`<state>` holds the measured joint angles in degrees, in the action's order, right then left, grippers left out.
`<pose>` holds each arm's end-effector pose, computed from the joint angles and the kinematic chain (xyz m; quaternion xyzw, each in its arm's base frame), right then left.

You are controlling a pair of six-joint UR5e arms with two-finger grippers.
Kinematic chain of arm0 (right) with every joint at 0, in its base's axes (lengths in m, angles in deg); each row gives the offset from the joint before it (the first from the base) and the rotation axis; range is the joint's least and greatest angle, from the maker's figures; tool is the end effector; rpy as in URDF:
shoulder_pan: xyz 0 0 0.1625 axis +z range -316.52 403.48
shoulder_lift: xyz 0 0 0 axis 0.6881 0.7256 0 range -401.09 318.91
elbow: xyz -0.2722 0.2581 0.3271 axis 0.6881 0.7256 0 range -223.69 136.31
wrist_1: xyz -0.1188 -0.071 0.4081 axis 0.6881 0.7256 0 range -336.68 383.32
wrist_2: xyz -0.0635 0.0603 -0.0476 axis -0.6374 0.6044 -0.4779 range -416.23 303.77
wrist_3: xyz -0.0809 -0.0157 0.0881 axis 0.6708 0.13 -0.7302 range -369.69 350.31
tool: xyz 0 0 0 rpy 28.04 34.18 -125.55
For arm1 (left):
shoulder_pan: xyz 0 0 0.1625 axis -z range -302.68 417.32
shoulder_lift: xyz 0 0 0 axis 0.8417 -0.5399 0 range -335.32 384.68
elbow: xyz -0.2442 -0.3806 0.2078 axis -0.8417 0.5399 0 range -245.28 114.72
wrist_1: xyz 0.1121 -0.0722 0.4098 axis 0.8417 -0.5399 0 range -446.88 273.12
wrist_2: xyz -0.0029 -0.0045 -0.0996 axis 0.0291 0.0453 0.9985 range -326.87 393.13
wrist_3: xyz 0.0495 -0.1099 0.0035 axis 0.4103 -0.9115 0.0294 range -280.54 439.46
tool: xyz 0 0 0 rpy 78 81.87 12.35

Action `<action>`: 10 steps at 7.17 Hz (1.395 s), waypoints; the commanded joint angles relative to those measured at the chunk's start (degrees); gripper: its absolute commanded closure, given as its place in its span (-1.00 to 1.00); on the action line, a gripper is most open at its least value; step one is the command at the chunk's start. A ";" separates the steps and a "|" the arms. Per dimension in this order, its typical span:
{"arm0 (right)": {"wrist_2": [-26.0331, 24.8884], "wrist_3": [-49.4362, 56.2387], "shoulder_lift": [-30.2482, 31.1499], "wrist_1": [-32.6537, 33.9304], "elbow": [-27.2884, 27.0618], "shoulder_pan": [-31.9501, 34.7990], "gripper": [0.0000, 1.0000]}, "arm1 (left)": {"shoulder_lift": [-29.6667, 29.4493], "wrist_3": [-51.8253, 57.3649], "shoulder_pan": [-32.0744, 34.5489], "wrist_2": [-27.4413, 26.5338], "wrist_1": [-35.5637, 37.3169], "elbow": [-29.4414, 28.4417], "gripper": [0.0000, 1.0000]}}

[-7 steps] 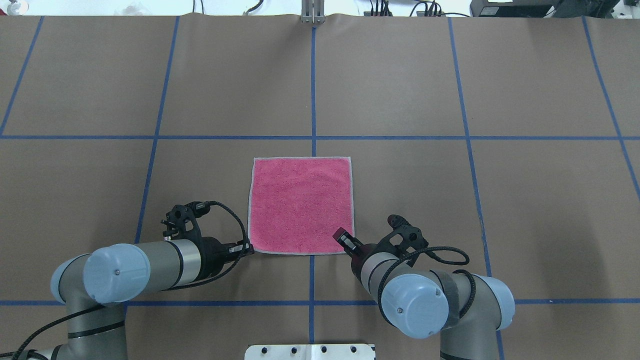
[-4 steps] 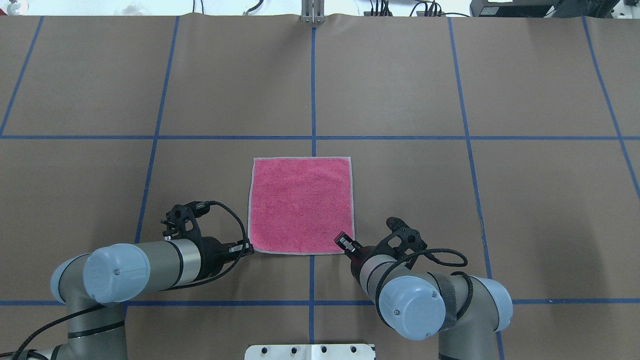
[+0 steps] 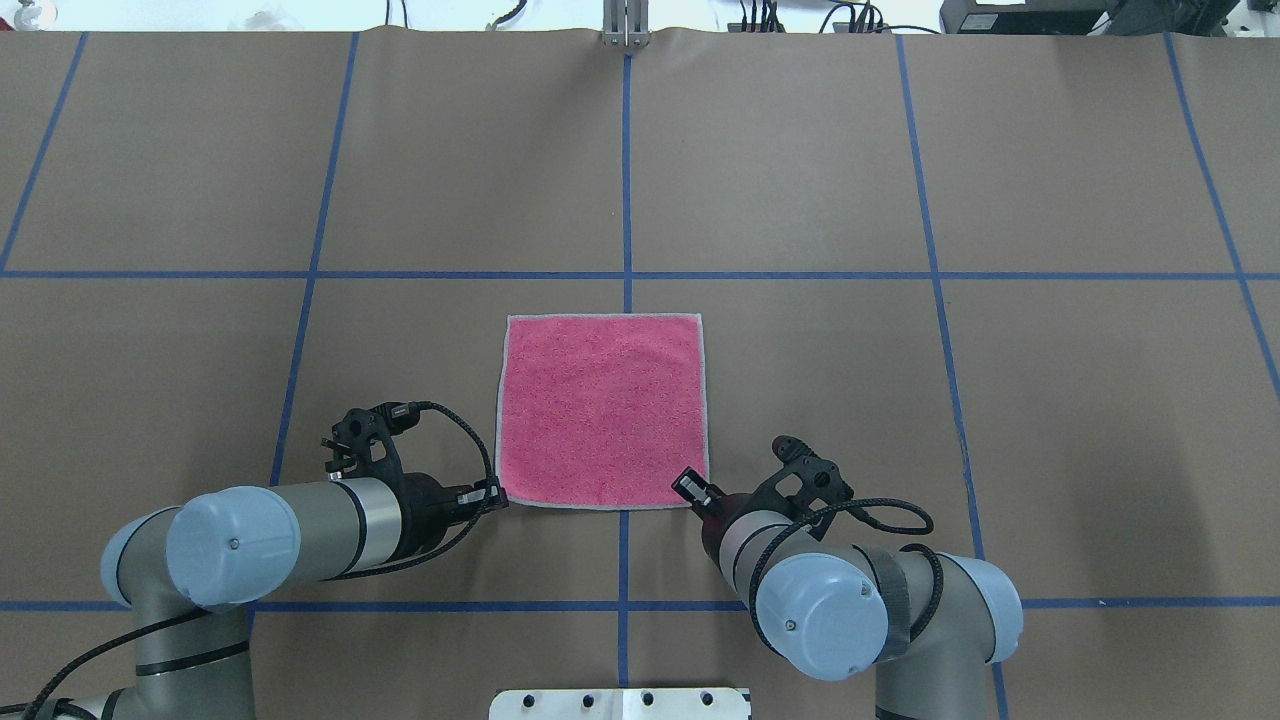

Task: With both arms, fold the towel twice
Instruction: 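Lower the right gripper onto the towel's near corner and grasp it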

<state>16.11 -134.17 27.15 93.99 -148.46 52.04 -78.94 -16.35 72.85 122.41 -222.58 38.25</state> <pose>-0.6322 -0.2669 0.3628 0.0283 -0.4815 0.3872 0.7858 0.5675 -0.2975 0.3993 0.0553 0.5912 -0.1526 0.7900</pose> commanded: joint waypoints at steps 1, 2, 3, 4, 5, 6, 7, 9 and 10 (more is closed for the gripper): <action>0.00 0.03 -0.56 0.00 0.35 0.06 -0.08 | 0.00 0.01 0.12 0.01 0.00 0.00 1.00; 0.00 -0.06 -0.65 0.00 0.88 0.06 -0.05 | 0.00 0.01 0.12 0.10 0.00 0.00 1.00; 0.00 -0.06 -0.82 0.00 1.14 0.14 -0.02 | 0.00 0.01 0.12 0.10 0.00 0.00 1.00; 0.00 -0.06 -1.00 0.00 1.23 0.14 0.04 | 0.00 0.01 0.12 0.10 0.00 0.00 1.00; 0.00 -0.06 -1.00 0.00 1.23 0.32 0.18 | 0.00 0.01 0.12 0.10 0.00 0.00 1.00; 0.00 -0.14 -1.09 -0.17 1.15 0.49 0.52 | 0.00 0.01 0.21 0.10 0.00 0.00 1.00; 0.00 -0.06 -1.09 -0.35 1.06 0.58 0.76 | 0.00 0.01 0.29 0.10 0.00 0.00 1.00; -0.09 -0.06 -1.00 -0.35 0.53 0.76 0.76 | 0.00 0.01 0.30 0.27 0.00 0.00 1.00; -0.09 0.03 -0.91 -0.35 0.36 0.93 0.74 | 0.00 0.01 0.30 0.27 -0.09 0.00 1.00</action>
<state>16.05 -134.21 26.16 93.65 -147.86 52.79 -78.94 -16.34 73.14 122.66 -222.60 38.25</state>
